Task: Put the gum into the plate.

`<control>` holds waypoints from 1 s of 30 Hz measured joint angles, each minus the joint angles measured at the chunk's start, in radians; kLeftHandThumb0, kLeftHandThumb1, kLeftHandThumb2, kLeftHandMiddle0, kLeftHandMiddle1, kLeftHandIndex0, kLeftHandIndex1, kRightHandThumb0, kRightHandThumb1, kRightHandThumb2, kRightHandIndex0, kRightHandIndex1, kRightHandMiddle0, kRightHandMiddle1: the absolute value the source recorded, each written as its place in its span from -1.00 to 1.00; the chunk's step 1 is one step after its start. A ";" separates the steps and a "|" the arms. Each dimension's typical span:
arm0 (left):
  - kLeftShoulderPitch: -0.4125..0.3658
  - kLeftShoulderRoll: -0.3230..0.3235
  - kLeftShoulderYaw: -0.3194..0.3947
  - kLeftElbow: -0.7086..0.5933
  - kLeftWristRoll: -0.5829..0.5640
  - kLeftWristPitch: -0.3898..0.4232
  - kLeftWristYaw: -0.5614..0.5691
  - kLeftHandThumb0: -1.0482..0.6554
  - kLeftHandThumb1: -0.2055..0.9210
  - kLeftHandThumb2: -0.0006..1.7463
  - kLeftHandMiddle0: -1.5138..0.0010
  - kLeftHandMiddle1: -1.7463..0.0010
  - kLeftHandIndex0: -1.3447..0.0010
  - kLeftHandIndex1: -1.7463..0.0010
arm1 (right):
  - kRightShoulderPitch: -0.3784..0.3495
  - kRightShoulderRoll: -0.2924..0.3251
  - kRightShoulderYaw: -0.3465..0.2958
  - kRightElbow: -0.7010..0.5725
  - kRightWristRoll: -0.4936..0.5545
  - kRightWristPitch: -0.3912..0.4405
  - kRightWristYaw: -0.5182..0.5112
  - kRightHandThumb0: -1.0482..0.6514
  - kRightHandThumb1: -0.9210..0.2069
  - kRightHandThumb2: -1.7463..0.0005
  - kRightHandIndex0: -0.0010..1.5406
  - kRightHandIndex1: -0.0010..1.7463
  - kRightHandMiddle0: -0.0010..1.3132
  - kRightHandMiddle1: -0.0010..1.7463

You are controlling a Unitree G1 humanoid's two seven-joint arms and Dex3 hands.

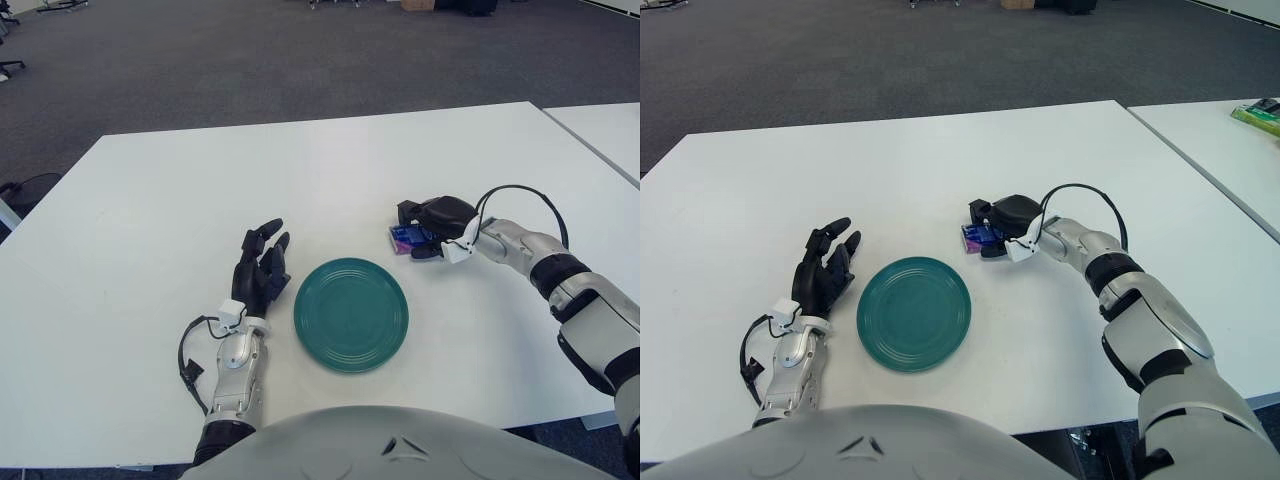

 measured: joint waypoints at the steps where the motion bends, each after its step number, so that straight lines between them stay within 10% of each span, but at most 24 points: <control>1: 0.000 0.000 0.000 -0.002 -0.002 0.003 0.000 -0.58 1.00 -0.20 0.17 0.92 0.71 -0.04 | -0.013 0.014 -0.014 0.013 0.004 0.017 0.013 -0.32 -1.00 0.31 0.15 1.00 -0.03 1.00; 16: 0.006 0.001 -0.003 -0.013 -0.014 0.016 -0.003 -0.58 1.00 -0.17 0.17 0.93 0.79 -0.01 | 0.039 0.092 -0.295 -0.359 0.079 0.056 -0.235 -0.26 -1.00 0.38 0.27 1.00 0.08 1.00; 30: 0.020 0.000 -0.010 -0.023 -0.002 0.021 -0.002 -0.58 1.00 -0.14 0.13 0.90 0.80 -0.01 | 0.217 0.130 -0.264 -0.679 -0.041 0.024 -0.209 -0.22 -0.98 0.46 0.35 1.00 0.23 1.00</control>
